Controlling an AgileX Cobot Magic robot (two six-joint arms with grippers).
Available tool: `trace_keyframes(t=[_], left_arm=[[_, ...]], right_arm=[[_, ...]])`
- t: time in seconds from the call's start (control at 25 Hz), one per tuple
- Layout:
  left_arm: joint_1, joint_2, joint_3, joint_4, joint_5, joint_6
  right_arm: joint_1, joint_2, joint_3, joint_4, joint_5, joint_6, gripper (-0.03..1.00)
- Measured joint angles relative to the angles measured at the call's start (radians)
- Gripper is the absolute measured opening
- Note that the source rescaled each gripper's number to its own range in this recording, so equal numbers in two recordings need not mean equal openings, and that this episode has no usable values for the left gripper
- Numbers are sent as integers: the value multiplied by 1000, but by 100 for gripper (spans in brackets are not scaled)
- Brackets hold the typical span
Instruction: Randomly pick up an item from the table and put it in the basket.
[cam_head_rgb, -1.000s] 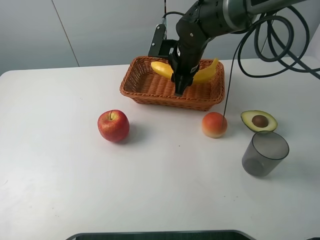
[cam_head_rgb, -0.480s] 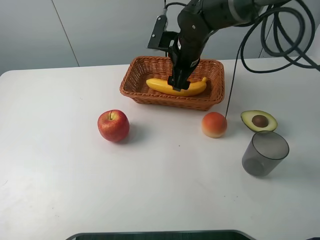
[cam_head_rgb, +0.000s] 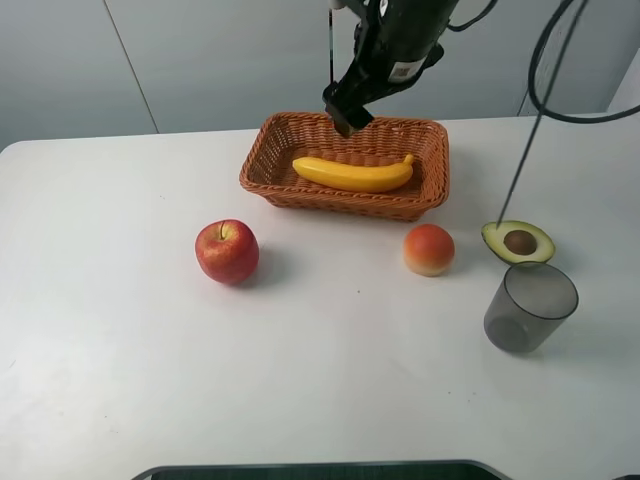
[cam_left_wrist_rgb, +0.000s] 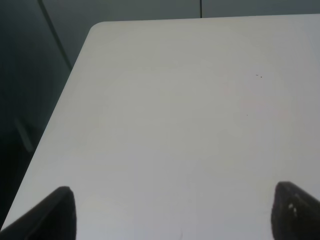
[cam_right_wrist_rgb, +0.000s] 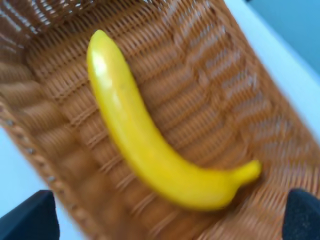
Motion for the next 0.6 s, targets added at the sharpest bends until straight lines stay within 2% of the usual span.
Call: trace_keyframes(t=[0.2,0.28,0.48,0.6], left_arm=[[0,0,0,0,0,-2],[0,0,0,0,0,-2],[0,0,0,0,0,-2],[0,0,0,0,0,-2]], right_arm=[[-66,-79,2,84,174,120,94],[-96,-114,29,115,210,145,94],[-205,-243,184,174,218,199,94],[-278,-330,290,176,218,212,94]])
